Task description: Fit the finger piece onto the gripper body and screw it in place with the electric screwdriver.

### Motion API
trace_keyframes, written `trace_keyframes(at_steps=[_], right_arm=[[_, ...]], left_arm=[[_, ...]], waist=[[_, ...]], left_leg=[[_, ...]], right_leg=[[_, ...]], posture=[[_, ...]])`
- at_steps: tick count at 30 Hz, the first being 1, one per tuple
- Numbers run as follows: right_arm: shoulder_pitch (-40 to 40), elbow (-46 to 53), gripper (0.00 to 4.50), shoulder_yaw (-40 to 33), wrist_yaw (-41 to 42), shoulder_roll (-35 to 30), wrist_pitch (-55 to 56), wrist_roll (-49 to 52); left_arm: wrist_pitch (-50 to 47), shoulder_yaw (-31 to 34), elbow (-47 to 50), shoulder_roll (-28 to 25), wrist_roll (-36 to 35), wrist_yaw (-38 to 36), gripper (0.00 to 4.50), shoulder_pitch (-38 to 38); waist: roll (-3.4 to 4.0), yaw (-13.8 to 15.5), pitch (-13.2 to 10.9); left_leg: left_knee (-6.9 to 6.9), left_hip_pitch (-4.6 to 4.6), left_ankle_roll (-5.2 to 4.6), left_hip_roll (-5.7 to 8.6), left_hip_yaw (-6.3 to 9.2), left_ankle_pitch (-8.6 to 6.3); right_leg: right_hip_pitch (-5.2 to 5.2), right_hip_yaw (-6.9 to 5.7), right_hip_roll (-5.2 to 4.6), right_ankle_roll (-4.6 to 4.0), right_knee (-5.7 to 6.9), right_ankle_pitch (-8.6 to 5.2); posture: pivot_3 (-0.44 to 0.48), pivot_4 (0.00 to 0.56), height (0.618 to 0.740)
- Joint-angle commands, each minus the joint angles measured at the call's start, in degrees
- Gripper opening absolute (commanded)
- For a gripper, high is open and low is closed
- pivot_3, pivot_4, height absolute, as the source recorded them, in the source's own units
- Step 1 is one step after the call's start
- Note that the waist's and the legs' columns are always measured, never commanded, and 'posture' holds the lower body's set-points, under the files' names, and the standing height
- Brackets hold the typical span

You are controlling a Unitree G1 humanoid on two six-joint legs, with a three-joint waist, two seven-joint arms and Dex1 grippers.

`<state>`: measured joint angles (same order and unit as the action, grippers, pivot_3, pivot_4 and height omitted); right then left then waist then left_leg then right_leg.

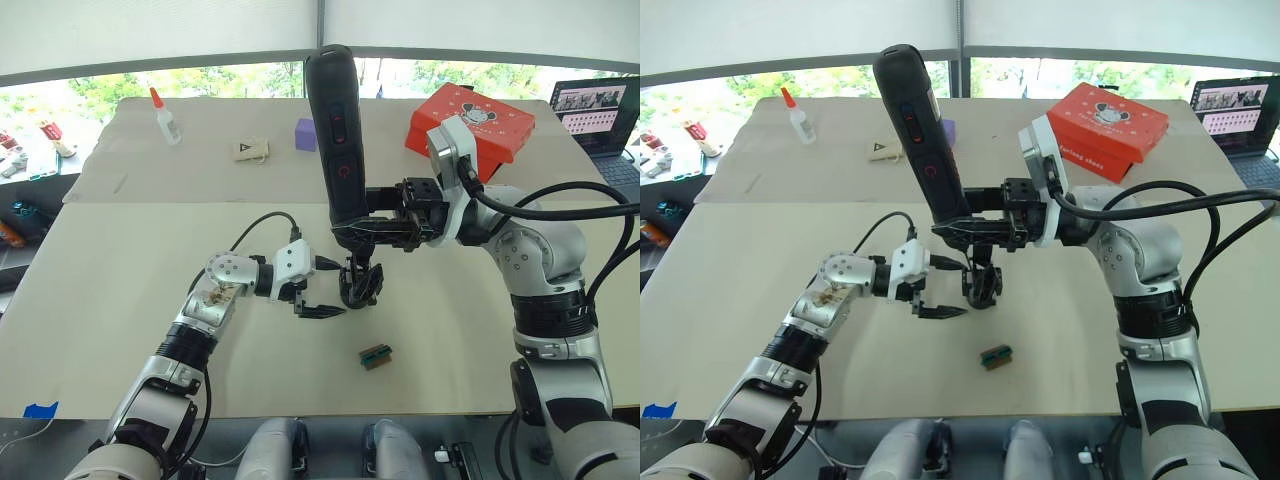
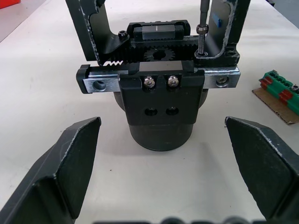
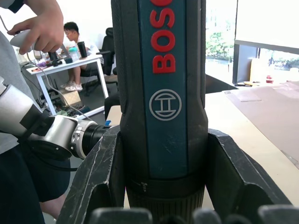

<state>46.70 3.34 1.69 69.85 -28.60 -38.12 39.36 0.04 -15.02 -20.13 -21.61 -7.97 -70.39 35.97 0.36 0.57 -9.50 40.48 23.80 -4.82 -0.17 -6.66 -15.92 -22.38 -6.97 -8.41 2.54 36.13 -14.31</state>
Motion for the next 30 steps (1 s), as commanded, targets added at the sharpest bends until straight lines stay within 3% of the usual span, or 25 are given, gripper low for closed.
trace_keyframes(at_steps=[1, 17, 30], right_arm=[[0.58, 2.82, 1.94, -0.69, 0.20, 0.12, 1.66, 0.81], [-0.60, 3.11, 1.94, -0.55, 0.02, -0.03, 2.21, -0.15], [-2.50, 4.44, 1.94, -1.07, -1.72, 0.27, 1.94, 0.33]], left_arm=[[0.84, -0.12, 1.30, 0.41, -0.16, 0.06, 4.50, 0.59], [0.81, -0.42, 0.02, 0.98, 0.49, 0.36, 4.50, 0.70], [2.19, -1.16, -4.99, 4.69, 2.08, 2.35, 4.50, 2.11]], waist=[[0.00, 0.00, 0.00], [0.00, 0.01, 0.00], [-0.02, 0.09, 0.01]], left_leg=[[0.00, 0.00, 0.00, 0.00, 0.00, 0.00], [0.00, 0.00, 0.00, 0.00, 0.00, 0.00], [0.04, 0.00, 0.00, 0.01, 0.02, 0.00]], right_leg=[[0.00, 0.00, 0.00, 0.00, 0.00, 0.00], [0.00, 0.00, 0.00, 0.00, 0.00, 0.00], [0.04, -0.02, 0.00, 0.00, 0.00, 0.00]], posture=[[0.000, 0.150, 0.740], [0.000, 0.150, 0.740], [0.000, 0.150, 0.740]])
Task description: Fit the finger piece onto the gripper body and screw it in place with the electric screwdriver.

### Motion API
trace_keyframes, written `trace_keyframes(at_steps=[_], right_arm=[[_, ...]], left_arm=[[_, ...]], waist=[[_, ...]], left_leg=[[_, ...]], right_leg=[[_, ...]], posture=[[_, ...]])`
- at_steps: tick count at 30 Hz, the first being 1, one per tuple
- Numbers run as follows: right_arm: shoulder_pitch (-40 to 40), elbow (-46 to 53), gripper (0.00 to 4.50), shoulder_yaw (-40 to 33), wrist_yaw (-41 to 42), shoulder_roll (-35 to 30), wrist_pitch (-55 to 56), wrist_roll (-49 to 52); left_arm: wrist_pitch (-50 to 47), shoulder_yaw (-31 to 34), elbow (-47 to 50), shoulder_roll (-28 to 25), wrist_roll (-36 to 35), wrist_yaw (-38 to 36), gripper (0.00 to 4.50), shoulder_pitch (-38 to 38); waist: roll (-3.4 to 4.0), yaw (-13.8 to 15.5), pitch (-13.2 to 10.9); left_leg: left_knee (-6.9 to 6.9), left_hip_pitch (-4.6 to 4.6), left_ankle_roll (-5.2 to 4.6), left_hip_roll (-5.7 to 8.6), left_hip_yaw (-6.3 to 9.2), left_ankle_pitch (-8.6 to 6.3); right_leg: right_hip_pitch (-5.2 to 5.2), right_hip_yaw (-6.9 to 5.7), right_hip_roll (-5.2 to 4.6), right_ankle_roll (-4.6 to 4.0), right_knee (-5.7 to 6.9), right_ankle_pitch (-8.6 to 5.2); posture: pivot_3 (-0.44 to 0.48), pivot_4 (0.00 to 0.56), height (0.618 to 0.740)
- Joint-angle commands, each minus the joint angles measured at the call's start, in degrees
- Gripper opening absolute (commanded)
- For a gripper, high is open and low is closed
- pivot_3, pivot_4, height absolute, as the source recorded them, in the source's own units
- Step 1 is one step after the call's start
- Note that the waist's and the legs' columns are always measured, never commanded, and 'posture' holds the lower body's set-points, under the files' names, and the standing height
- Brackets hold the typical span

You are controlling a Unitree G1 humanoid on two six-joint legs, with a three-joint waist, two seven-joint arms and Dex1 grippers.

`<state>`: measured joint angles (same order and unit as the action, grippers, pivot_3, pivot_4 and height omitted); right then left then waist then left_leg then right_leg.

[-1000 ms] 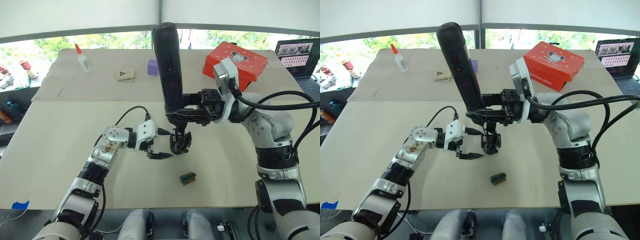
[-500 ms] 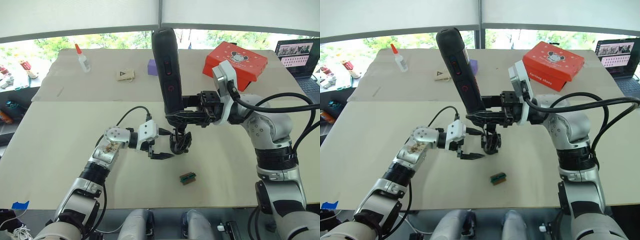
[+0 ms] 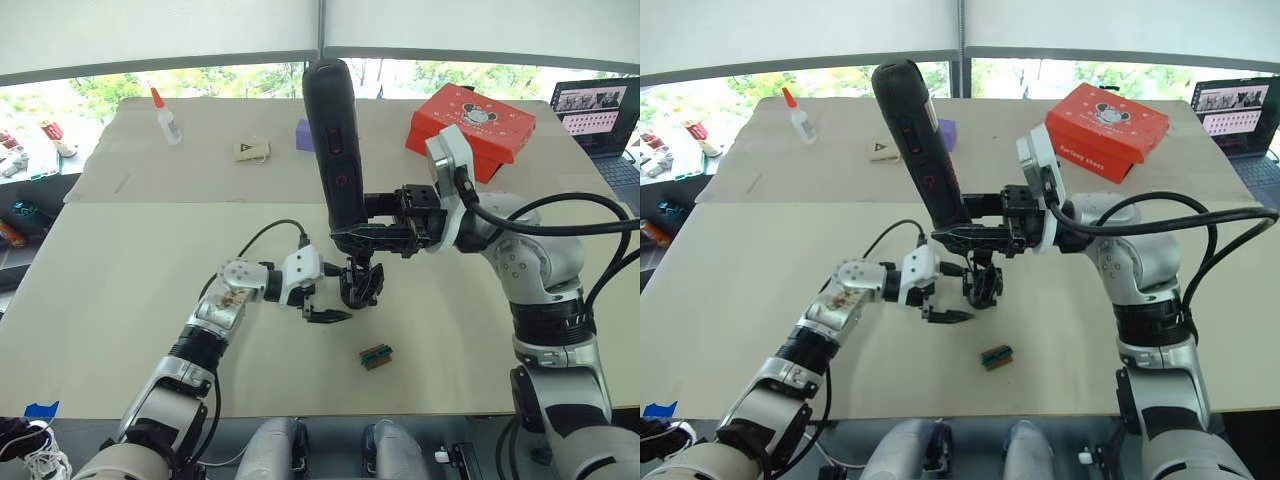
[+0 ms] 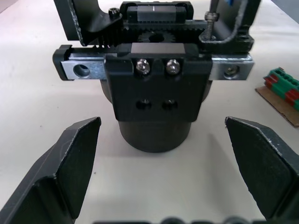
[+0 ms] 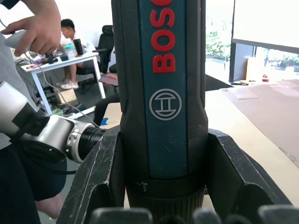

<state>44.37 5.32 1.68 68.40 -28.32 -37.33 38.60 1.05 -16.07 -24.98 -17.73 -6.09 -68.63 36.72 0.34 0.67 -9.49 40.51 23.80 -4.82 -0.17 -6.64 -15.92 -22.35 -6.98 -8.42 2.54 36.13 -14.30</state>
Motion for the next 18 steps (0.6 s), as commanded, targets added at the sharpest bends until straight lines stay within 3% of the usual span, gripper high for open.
trace_keyframes(at_steps=[1, 18], right_arm=[[-0.27, 2.58, 1.94, -1.07, -0.36, 0.00, 1.14, 1.12], [-2.14, 4.34, 1.94, -1.02, -2.38, 0.98, 1.86, 1.60]], left_arm=[[1.27, -0.16, -0.54, 1.13, 0.28, 0.72, 4.50, 1.53], [2.63, -0.24, -1.99, 2.63, 0.71, 1.80, 4.50, 1.89]], waist=[[0.00, -0.01, 0.00], [-0.01, -0.03, 0.00]], left_leg=[[0.00, 0.00, 0.00, 0.00, 0.00, 0.00], [0.00, 0.00, 0.00, -0.01, 0.01, 0.00]], right_leg=[[0.00, 0.00, 0.00, 0.00, 0.00, 0.00], [0.00, -0.01, -0.01, 0.00, 0.00, 0.00]], posture=[[0.000, 0.150, 0.740], [0.000, 0.150, 0.740]])
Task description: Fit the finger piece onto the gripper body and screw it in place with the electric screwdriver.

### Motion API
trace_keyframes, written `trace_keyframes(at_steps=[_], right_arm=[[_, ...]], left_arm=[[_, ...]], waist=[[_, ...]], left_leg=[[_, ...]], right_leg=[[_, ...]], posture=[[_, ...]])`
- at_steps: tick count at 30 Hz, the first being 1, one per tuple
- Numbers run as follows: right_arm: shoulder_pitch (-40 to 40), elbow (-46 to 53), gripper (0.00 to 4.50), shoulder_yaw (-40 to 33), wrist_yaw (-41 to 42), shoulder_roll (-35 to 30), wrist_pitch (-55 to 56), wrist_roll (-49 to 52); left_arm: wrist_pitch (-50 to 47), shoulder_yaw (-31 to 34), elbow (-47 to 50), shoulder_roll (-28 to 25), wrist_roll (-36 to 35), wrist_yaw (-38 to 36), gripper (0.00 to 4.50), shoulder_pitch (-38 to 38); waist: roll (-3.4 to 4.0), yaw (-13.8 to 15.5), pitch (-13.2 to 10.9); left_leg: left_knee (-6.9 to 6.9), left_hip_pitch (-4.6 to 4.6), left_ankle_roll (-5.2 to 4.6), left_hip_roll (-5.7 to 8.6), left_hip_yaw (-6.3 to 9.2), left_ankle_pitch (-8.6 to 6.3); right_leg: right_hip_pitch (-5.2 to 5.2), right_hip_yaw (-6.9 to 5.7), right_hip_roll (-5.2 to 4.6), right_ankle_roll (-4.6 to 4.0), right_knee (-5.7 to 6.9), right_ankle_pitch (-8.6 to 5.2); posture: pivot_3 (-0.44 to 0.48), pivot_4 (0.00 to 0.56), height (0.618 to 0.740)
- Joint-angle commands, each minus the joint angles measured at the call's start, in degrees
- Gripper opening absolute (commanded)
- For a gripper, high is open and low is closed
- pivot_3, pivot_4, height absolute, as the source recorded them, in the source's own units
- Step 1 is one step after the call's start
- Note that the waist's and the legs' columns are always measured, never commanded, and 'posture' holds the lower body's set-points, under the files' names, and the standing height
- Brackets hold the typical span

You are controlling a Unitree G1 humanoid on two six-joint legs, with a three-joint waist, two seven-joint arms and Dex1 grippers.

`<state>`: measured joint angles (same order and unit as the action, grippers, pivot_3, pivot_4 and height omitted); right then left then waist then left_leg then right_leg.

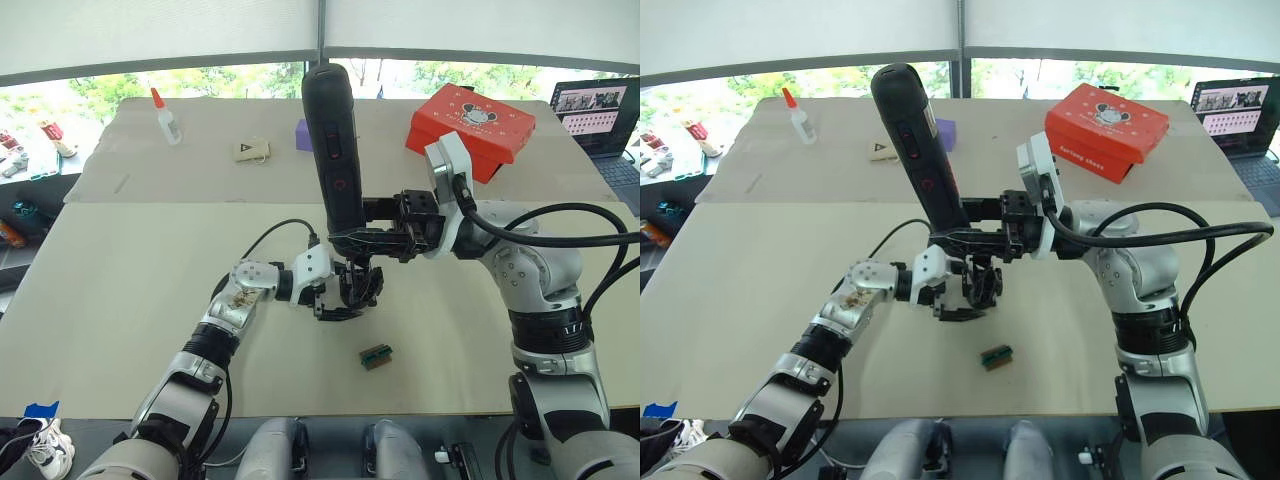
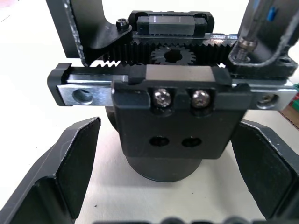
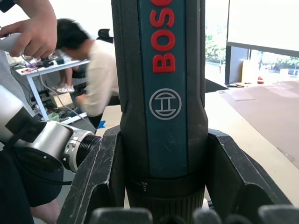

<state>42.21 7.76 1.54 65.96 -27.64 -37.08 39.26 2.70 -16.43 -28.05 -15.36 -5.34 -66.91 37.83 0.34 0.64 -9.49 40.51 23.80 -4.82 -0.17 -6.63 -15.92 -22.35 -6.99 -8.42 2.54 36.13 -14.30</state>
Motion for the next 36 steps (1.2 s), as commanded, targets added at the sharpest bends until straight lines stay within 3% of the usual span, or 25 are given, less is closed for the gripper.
trace_keyframes(at_steps=[1, 9, 14, 36], right_arm=[[-0.11, 1.90, 1.94, -0.79, 0.15, 0.23, 1.81, 0.81], [-0.58, 1.35, 1.94, -0.71, 0.56, -0.41, 2.93, 0.17], [-0.82, 0.80, 1.94, -0.76, 0.21, -0.35, 3.27, -0.08], [-7.13, -1.96, 1.94, -0.40, -2.42, -0.49, 3.15, 0.11]], left_arm=[[0.95, 0.13, 1.11, 0.25, -0.05, 0.09, 4.50, 0.79], [1.75, 0.36, -0.50, 0.77, -0.11, 0.28, 4.50, 1.25], [3.01, 0.75, -3.65, 1.95, -0.17, 0.47, 2.31, 2.28], [6.71, 1.34, -10.05, 1.66, 1.07, 0.27, 2.30, 4.91]], waist=[[0.00, 0.01, 0.00], [0.00, 0.02, 0.00], [0.00, 0.04, 0.00], [-0.41, 0.15, 0.39]], left_leg=[[0.00, 0.00, 0.00, 0.00, 0.00, 0.00], [0.00, 0.00, 0.00, 0.00, 0.00, 0.00], [0.00, 0.00, 0.00, 0.01, 0.00, 0.00], [0.22, -0.03, -0.01, -0.05, 0.08, 0.00]], right_leg=[[0.00, 0.00, 0.00, 0.00, 0.00, 0.00], [0.00, 0.00, 0.00, 0.00, 0.00, 0.00], [0.00, 0.00, 0.00, 0.00, 0.00, 0.00], [0.13, -0.04, -0.01, 0.01, 0.08, 0.01]], posture=[[0.000, 0.150, 0.740], [0.000, 0.150, 0.740], [0.000, 0.150, 0.740], [0.000, 0.150, 0.740]])
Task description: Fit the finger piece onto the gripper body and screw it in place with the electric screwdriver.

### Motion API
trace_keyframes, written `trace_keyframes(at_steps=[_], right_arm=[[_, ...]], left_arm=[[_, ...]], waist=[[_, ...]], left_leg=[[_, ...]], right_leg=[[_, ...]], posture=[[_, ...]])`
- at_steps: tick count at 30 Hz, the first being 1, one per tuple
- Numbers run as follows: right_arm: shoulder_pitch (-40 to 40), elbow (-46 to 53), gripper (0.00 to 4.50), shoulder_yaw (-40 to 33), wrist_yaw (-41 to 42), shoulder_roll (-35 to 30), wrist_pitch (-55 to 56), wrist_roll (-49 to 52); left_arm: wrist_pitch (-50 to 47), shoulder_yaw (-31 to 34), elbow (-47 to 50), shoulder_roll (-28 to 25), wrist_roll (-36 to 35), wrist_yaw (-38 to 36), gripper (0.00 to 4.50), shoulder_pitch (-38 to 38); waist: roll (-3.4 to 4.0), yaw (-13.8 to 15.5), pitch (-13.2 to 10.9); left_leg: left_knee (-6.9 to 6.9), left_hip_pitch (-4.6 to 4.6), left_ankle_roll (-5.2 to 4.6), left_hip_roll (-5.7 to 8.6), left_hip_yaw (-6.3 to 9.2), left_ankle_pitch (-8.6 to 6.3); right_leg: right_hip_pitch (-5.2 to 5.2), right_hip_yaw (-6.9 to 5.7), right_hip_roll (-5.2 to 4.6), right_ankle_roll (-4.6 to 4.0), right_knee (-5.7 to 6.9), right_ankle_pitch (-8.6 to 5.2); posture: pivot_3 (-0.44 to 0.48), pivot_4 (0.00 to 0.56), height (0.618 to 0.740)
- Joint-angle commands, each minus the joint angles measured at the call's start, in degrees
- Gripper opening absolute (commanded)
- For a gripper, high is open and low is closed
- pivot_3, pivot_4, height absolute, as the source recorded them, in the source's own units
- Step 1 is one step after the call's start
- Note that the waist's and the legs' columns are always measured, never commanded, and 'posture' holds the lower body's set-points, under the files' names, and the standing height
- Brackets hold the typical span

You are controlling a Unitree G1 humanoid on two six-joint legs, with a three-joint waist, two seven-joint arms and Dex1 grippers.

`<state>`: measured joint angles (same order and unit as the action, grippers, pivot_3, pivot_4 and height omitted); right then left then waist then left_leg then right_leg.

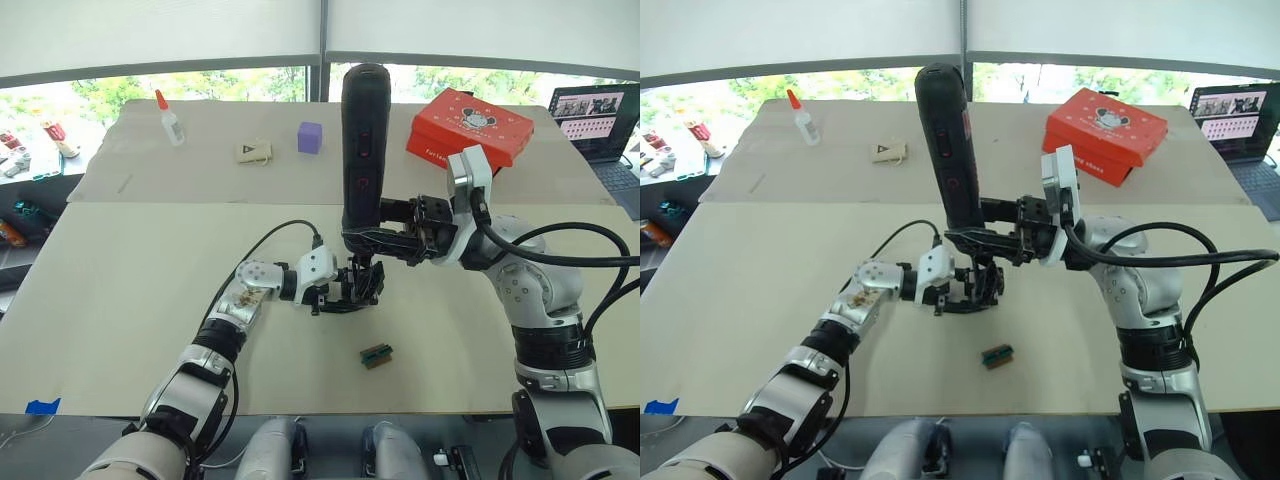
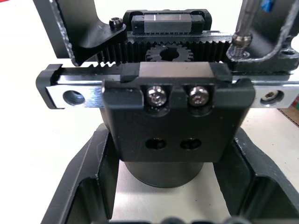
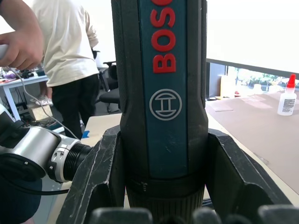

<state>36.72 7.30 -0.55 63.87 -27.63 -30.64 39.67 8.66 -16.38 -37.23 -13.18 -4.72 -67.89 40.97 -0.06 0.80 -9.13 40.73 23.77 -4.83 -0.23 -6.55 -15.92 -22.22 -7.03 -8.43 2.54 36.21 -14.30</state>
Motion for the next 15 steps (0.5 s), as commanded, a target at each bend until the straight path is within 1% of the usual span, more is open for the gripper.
trace_keyframes(at_steps=[1, 4, 6, 15], right_arm=[[-1.65, -1.47, 1.94, 1.82, -0.32, -0.46, -3.84, 0.09], [-2.01, -1.48, 1.94, 2.36, 0.24, -0.67, -3.61, -0.19], [-2.58, -1.83, 1.94, 2.71, 0.96, -0.83, -1.34, -1.50], [-3.35, -1.47, 1.94, 1.91, 0.42, 0.58, 2.44, -1.28]], left_arm=[[0.81, 1.31, -0.95, -0.52, 0.49, 1.26, 2.30, 1.82], [1.07, 1.39, -1.33, -0.49, 0.60, 1.35, 2.30, 1.99], [1.22, 1.46, -1.50, -0.51, 0.65, 1.46, 2.30, 2.01], [0.97, 1.52, -0.13, -1.01, 0.27, 1.15, 2.30, 0.27]], waist=[[-0.03, -0.02, 0.04], [-0.05, -0.03, 0.09], [-0.08, -0.02, 0.11], [-0.15, -0.09, 0.19]], left_leg=[[0.00, 0.00, 0.00, 0.00, 0.00, 0.00], [0.00, 0.00, 0.00, -0.03, 0.01, 0.00], [0.00, 0.00, 0.00, -0.02, 0.01, 0.00], [0.00, -0.01, 0.00, -0.03, 0.01, 0.00]], right_leg=[[0.00, 0.00, 0.00, 0.00, 0.00, 0.00], [0.00, 0.00, 0.00, 0.00, 0.00, 0.00], [0.00, 0.00, 0.00, 0.00, 0.00, 0.00], [0.00, 0.00, 0.00, 0.00, 0.00, 0.00]], posture=[[0.000, 0.150, 0.740], [0.000, 0.150, 0.740], [0.000, 0.150, 0.740], [0.000, 0.150, 0.740]])
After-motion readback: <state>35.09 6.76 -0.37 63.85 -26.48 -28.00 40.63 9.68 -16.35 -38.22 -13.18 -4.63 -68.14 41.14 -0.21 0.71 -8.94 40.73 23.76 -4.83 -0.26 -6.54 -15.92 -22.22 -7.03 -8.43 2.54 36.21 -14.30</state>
